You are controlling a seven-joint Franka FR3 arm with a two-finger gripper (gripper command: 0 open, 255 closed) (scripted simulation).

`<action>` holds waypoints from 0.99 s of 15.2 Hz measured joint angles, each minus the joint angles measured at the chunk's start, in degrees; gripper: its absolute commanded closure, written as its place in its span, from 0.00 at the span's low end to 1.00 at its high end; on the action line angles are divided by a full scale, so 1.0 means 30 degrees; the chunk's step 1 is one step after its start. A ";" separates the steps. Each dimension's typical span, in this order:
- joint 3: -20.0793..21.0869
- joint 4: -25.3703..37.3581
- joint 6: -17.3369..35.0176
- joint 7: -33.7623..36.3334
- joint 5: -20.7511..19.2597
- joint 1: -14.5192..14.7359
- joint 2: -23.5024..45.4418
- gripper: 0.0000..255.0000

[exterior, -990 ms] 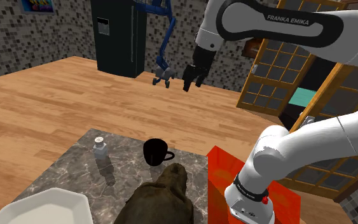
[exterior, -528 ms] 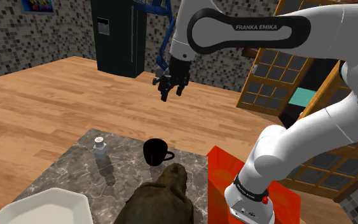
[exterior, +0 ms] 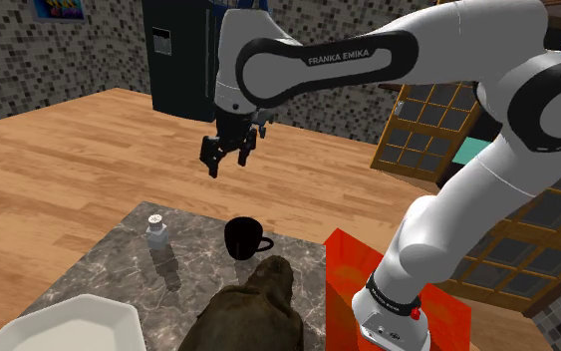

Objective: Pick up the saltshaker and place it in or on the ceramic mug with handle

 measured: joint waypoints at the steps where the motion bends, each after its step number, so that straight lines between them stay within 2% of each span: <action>1: 0.0264 0.0486 0.0134 0.0415 -0.0178 0.0054 0.0720 0.00; 8: 0.1480 0.4076 0.0775 0.3057 -0.1951 0.0675 0.5784 0.00; 15: 0.1831 0.8955 0.0445 0.5646 -0.4131 0.2345 1.1372 0.00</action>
